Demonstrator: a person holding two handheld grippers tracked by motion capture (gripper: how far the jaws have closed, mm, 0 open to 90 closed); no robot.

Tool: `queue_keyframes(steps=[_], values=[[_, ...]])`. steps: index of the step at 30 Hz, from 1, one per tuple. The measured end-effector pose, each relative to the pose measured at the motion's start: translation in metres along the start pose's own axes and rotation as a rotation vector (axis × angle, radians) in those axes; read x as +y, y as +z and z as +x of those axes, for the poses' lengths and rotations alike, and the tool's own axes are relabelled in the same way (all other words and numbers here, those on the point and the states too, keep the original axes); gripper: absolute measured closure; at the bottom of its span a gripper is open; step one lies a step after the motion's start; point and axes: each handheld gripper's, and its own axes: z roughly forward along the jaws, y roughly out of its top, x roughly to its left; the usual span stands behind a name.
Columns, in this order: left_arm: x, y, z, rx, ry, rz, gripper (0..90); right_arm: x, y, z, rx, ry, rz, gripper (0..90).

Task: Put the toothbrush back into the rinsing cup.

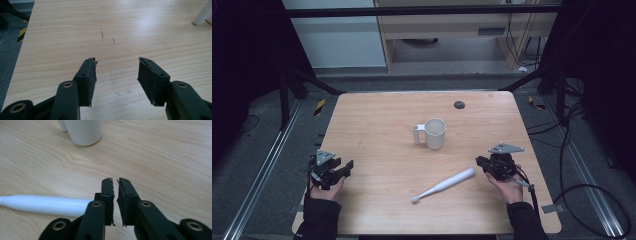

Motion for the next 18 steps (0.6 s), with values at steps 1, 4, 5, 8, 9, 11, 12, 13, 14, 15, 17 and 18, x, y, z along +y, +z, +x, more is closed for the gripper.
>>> queue_keyframes(steps=[1, 4, 5, 8, 9, 11, 12, 13, 14, 15, 17, 18], values=[[0.0, 0.0, 0.0, 0.0, 0.001, 0.0, 47.6, 0.001, 0.002, 0.001, -0.004, -0.004, 0.003, 87.1], [0.0, 0.001, -0.001, -0.001, 0.002, -0.001, 47.6, 0.002, 0.006, 0.003, -0.007, -0.012, 0.008, 89.9], [0.0, 0.001, -0.001, -0.002, 0.004, -0.002, 47.5, 0.002, 0.01, 0.004, -0.006, -0.019, 0.01, 90.0], [0.0, 0.001, -0.003, -0.005, 0.009, -0.008, 47.0, 0.002, 0.018, 0.006, -0.016, -0.02, 0.019, 90.0], [0.0, 0.002, -0.003, -0.006, 0.01, -0.01, 47.0, 0.002, 0.018, 0.006, -0.016, -0.02, 0.019, 90.0], [0.0, 0.003, -0.004, -0.006, 0.015, -0.007, 46.9, 0.002, 0.024, 0.009, -0.015, -0.028, 0.031, 90.0], [0.0, 0.003, -0.005, -0.007, 0.018, -0.005, 46.9, 0.002, 0.024, 0.009, -0.015, -0.028, 0.031, 90.0], [0.0, 0.004, -0.005, -0.006, 0.021, -0.003, 46.6, 0.003, 0.027, 0.01, -0.013, -0.034, 0.037, 90.0], [0.0, 0.004, -0.006, -0.004, 0.024, -0.002, 46.6, 0.003, 0.027, 0.01, -0.013, -0.034, 0.037, 90.0], [0.0, 0.004, -0.006, -0.005, 0.026, -0.002, 46.6, 0.003, 0.028, 0.011, -0.011, -0.035, 0.041, 90.0], [0.0, 0.004, -0.006, -0.006, 0.026, -0.004, 46.5, 0.002, 0.03, 0.011, -0.015, -0.042, 0.054, 90.0], [0.0, 0.004, -0.006, -0.006, 0.026, -0.004, 46.5, 0.002, 0.031, 0.01, -0.012, -0.044, 0.061, 90.0]])
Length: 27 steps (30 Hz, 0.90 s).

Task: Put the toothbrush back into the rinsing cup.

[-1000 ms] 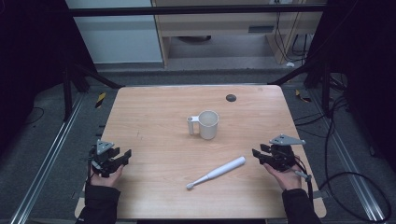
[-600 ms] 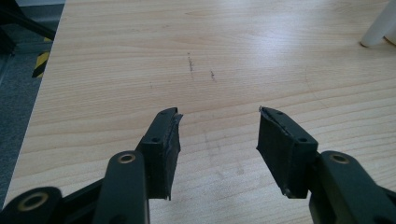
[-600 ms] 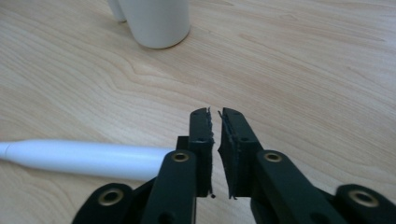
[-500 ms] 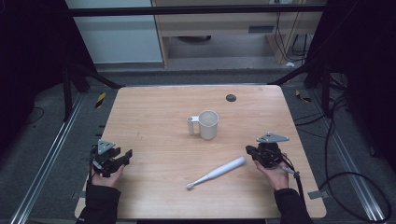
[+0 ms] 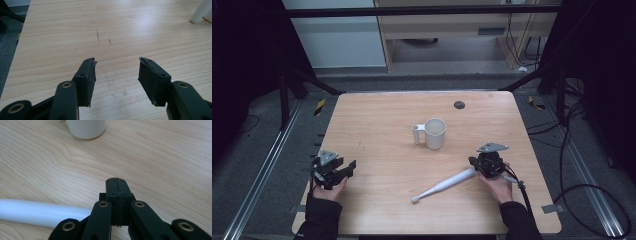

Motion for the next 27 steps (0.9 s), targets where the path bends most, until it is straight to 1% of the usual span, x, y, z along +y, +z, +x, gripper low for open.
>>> queue_keyframes(steps=[5, 6, 9, 11, 14, 15, 16, 24, 27], values=[[0.0001, 0.001, 0.0006, 0.002, -0.001, 0.003, 46.5, -0.0001, 0.0009, 0.0018, 0.022, -0.002, 0.001, 90.0], [0.0001, 0.001, 0.0004, 0.002, -0.001, 0.002, 46.4, -0.0004, 0.0017, 0.0029, 0.033, -0.006, 0.009, 90.0], [0.0001, 0.0003, 0.0002, 0.003, 0.0, 0.001, 46.3, -0.0009, 0.0026, 0.0036, 0.04, -0.008, 0.024, 90.0], [0.0, 0.0002, 0.0007, 0.004, -0.002, 0.001, 46.2, -0.0015, 0.0029, 0.0039, 0.037, -0.022, 0.034, 90.0], [-0.0003, 0.0003, 0.0012, 0.003, -0.003, 0.003, 46.1, -0.0019, 0.0016, 0.0038, 0.04, -0.027, 0.039, 90.0], [-0.0003, 0.0004, 0.0012, 0.003, -0.002, 0.003, 46.0, -0.0022, 0.0016, 0.0037, 0.036, -0.027, 0.042, 90.0], [-0.0003, 0.0004, 0.001, 0.003, -0.002, 0.002, 46.0, -0.0026, 0.0018, 0.0038, 0.041, -0.02, 0.045, 90.0], [-0.0004, -0.0002, 0.0012, 0.006, -0.001, 0.0, 46.0, -0.0053, 0.0004, 0.0047, 0.032, -0.024, 0.067, 90.0], [-0.0004, -0.0005, 0.0012, 0.006, -0.001, -0.001, 45.9, -0.0064, -0.0021, 0.0054, 0.036, -0.026, 0.066, 90.0]])
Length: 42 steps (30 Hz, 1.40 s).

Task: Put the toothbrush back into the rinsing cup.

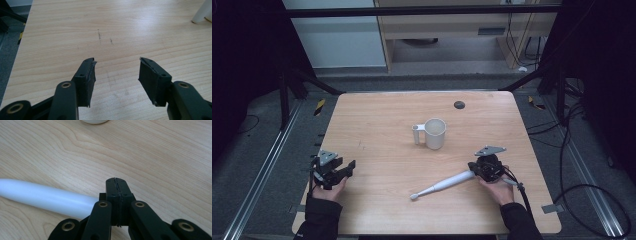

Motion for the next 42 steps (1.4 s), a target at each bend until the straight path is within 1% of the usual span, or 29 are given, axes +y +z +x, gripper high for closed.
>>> queue_keyframes(steps=[8, 12, 20, 24, 30, 33, 34, 42], values=[[0.0, 0.0, 0.001, 0.001, -0.003, 0.001, 45.8, -0.004, -0.003, 0.001, -0.006, -0.013, 0.004, 90.0], [-0.001, 0.0, 0.001, 0.0, -0.001, 0.004, 45.8, -0.006, -0.005, 0.002, -0.003, -0.022, 0.016, 90.0], [-0.001, 0.0, 0.001, -0.001, -0.003, 0.004, 45.8, -0.011, -0.012, 0.005, 0.016, -0.017, 0.029, 90.0], [-0.001, -0.001, 0.001, -0.002, -0.004, 0.005, 45.7, -0.015, -0.017, 0.007, 0.021, -0.028, 0.038, 89.9], [-0.001, -0.001, 0.002, -0.001, -0.004, 0.009, 45.7, -0.017, -0.019, 0.009, 0.029, -0.026, 0.045, 89.9], [-0.001, -0.001, 0.002, -0.001, -0.004, 0.009, 45.7, -0.018, -0.02, 0.011, 0.034, -0.03, 0.054, 89.9], [-0.001, -0.001, 0.002, -0.001, -0.003, 0.009, 45.6, -0.019, -0.021, 0.013, 0.035, -0.038, 0.064, 89.8], [-0.002, -0.001, 0.002, -0.001, 0.001, 0.012, 45.5, -0.019, -0.022, 0.019, 0.051, -0.039, 0.077, 89.8]])
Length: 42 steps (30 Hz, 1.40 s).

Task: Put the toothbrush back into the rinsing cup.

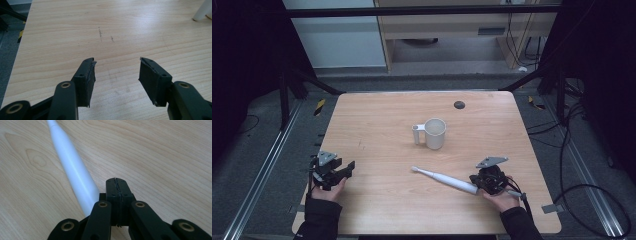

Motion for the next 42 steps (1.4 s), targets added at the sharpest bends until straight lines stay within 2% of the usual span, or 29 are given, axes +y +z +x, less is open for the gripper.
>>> queue_keyframes(steps=[22, 27, 34, 42], values=[[0.0, 0.0, 0.0, -0.006, 0.003, 0.003, 45.4, -0.002, 0.001, 0.012, 0.017, -0.007, 0.028, 89.1], [0.0, 0.001, 0.0, -0.004, 0.0, 0.004, 45.4, 0.001, -0.002, 0.009, 0.0, -0.009, 0.007, 87.4], [0.001, 0.001, 0.001, -0.001, -0.005, 0.006, 45.2, 0.008, -0.009, 0.003, -0.05, -0.012, -0.012, 82.6], [0.001, 0.002, 0.001, -0.002, -0.002, 0.011, 44.9, 0.021, -0.014, -0.002, -0.054, -0.018, -0.009, 77.9]])
